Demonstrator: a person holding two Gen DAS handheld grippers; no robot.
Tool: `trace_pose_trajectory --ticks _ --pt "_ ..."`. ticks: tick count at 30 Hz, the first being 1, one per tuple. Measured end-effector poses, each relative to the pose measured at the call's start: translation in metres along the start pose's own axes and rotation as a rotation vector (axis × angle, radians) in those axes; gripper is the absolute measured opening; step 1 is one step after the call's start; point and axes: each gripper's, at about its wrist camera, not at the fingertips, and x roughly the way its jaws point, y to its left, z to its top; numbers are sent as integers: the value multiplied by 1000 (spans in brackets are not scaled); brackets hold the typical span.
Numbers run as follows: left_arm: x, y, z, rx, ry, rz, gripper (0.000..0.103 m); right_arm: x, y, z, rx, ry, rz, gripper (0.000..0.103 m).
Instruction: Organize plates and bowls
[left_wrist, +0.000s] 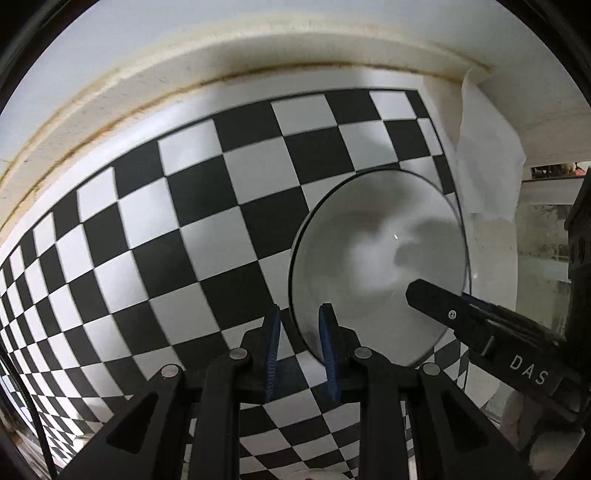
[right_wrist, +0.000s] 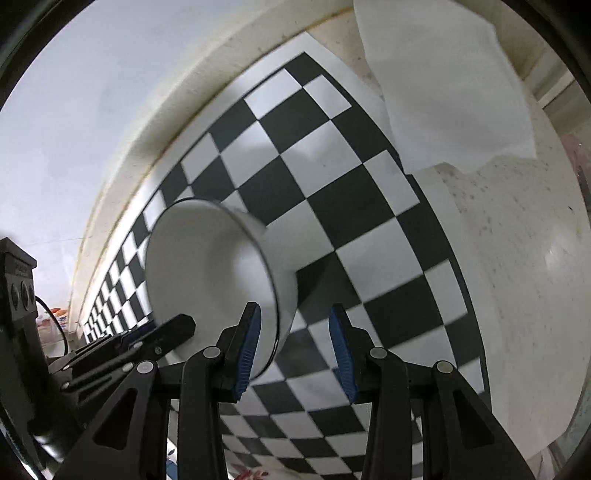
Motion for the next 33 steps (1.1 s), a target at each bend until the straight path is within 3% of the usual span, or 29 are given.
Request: trace_pose_trajectory --ticks 12,18,20,24,33 --pt "20 1 5 0 -15 -1 18 17 5 9 -8 4 -30 39" --pt "19 -2 4 18 -30 -16 9 18 5 14 -17 10 -23 21" --pt "17 -5 6 20 -32 -9 10 18 9 15 -18 10 -9 10" --pt "10 -10 2 29 -55 5 9 19 22 8 -75 -12 -75 8" --pt "-21 -17 -22 50 -114 -8 10 -4 37 -18 -132 -47 -63 8"
